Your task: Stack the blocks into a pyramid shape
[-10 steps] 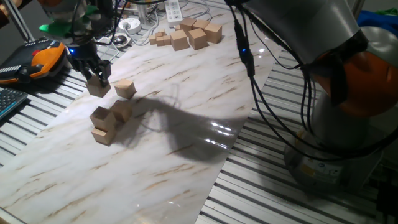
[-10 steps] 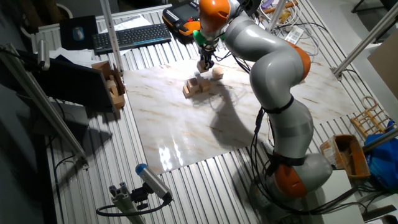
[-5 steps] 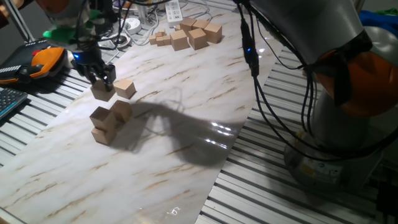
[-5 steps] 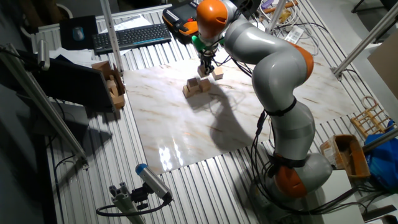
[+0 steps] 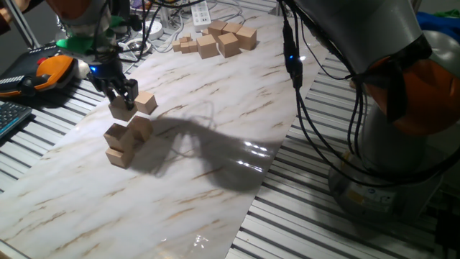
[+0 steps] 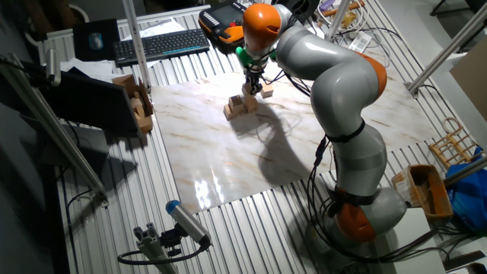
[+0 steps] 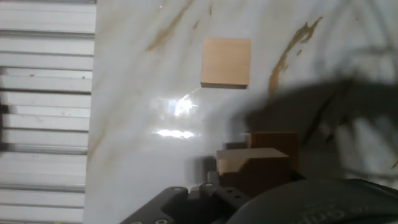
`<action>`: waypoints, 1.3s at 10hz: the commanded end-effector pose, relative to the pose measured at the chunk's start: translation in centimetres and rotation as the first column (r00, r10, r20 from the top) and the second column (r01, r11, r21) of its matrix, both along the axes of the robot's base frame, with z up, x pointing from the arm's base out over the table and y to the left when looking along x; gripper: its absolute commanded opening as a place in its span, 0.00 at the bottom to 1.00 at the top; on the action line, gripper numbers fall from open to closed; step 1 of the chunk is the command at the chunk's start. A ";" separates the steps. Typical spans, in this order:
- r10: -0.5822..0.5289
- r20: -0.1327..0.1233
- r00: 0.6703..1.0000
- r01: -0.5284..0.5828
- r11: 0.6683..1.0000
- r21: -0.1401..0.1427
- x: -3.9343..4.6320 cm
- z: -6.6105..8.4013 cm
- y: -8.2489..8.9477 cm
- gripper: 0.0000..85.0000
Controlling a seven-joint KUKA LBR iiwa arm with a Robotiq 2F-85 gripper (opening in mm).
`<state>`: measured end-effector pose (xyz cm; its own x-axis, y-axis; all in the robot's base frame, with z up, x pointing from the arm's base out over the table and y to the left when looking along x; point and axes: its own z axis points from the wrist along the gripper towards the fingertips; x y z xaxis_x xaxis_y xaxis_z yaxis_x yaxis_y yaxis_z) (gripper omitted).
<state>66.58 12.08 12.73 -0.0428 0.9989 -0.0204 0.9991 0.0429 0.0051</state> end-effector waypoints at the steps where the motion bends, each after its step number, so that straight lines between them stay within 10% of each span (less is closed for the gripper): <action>1: -0.001 0.002 1.000 0.001 1.000 0.008 -0.08 -0.2 0.1 0.00; 13: 0.027 0.023 0.999 -0.027 1.000 -0.002 -0.11 -0.7 0.2 0.00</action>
<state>66.48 12.21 12.09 -0.0672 0.9974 -0.0247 0.9972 0.0679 0.0301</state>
